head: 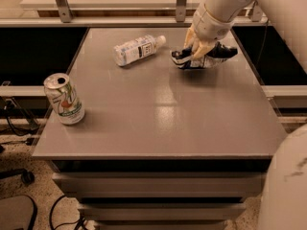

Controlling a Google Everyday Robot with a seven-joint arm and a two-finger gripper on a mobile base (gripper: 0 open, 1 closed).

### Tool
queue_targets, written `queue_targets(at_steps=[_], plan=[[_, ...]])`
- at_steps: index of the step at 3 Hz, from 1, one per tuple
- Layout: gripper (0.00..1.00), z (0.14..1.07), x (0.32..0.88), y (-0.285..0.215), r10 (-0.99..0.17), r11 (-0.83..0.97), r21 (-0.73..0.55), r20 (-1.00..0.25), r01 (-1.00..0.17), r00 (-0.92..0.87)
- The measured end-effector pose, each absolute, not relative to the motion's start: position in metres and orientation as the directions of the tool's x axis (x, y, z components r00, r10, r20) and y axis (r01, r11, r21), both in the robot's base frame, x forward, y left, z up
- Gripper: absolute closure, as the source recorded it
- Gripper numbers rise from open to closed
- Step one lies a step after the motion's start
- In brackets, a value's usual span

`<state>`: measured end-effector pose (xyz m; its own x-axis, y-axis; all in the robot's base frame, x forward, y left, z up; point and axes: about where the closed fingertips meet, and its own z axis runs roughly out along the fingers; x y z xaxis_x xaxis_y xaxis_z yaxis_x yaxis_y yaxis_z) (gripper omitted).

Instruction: Move blue chip bag near 7up can

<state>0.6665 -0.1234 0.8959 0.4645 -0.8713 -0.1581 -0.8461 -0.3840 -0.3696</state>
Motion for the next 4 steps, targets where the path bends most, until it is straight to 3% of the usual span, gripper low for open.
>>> queue_targets(at_steps=[2, 4], plan=[[1.0, 0.893, 0.663, -0.119, -0.859, -0.414, -0.365, -0.146, -0.834, 0.491], [1.0, 0.896, 0.623, -0.108, -0.735, -0.612, -0.312, -0.113, -0.727, 0.668]])
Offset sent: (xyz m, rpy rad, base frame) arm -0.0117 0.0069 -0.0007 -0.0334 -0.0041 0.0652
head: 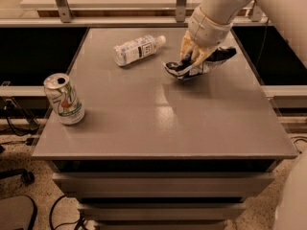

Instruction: Move blue chip bag near 7up can

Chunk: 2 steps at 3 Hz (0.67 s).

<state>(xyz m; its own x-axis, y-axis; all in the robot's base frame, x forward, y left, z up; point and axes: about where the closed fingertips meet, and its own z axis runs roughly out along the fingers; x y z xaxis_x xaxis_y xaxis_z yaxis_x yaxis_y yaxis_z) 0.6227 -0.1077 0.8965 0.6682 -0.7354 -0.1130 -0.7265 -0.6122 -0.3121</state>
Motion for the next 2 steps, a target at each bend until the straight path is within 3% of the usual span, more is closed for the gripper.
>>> queue_targets(at_steps=[2], plan=[[1.0, 0.891, 0.573, -0.082, -0.536, -0.755, -0.311, -0.214, -0.577, 0.817]])
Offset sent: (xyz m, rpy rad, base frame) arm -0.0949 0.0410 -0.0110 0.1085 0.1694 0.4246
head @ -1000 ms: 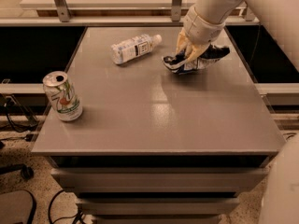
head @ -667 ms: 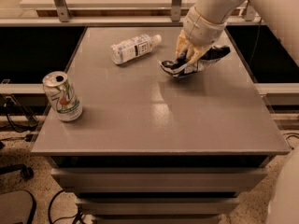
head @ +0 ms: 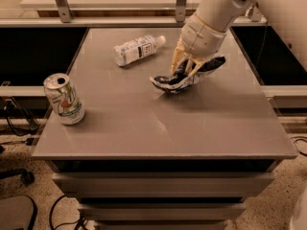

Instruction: Move blue chip bag near 7up can

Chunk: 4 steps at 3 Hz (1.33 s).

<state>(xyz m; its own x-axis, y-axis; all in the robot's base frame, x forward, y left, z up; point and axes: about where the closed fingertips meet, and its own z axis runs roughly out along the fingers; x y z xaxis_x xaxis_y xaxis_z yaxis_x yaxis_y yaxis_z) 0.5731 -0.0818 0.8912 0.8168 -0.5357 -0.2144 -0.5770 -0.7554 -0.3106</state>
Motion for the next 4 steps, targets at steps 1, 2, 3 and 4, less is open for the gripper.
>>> queue_targets(at_steps=[1, 2, 3, 4], plan=[[1.0, 0.888, 0.548, -0.05, -0.419, -0.803, -0.344, -0.255, -0.487, 0.872], [1.0, 0.887, 0.551, -0.047, -0.42, -0.799, -0.354, -0.25, -0.486, 0.872], [1.0, 0.889, 0.549, -0.037, -0.355, -0.817, -0.388, -0.242, -0.426, 0.903], [1.0, 0.897, 0.537, -0.025, -0.245, -0.842, -0.433, -0.224, -0.322, 0.943]])
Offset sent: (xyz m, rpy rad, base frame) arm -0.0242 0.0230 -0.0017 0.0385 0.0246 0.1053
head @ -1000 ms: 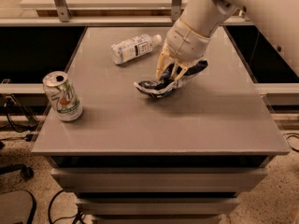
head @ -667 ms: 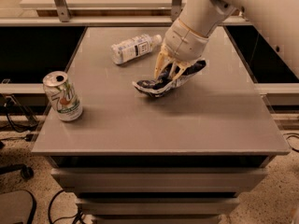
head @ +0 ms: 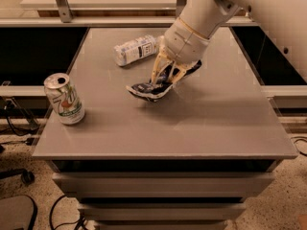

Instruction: Move blue chip bag near 7up can

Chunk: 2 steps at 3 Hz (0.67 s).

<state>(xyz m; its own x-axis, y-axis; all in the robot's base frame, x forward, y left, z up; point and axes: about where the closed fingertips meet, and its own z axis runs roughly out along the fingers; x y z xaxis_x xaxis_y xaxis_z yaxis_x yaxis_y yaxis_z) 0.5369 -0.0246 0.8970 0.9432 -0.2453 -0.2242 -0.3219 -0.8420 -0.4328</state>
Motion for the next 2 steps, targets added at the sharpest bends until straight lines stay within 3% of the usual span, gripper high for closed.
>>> queue_targets(at_steps=[2], plan=[[1.0, 0.901, 0.496, 0.004, -0.028, -0.879, -0.461, -0.198, -0.118, 0.98]])
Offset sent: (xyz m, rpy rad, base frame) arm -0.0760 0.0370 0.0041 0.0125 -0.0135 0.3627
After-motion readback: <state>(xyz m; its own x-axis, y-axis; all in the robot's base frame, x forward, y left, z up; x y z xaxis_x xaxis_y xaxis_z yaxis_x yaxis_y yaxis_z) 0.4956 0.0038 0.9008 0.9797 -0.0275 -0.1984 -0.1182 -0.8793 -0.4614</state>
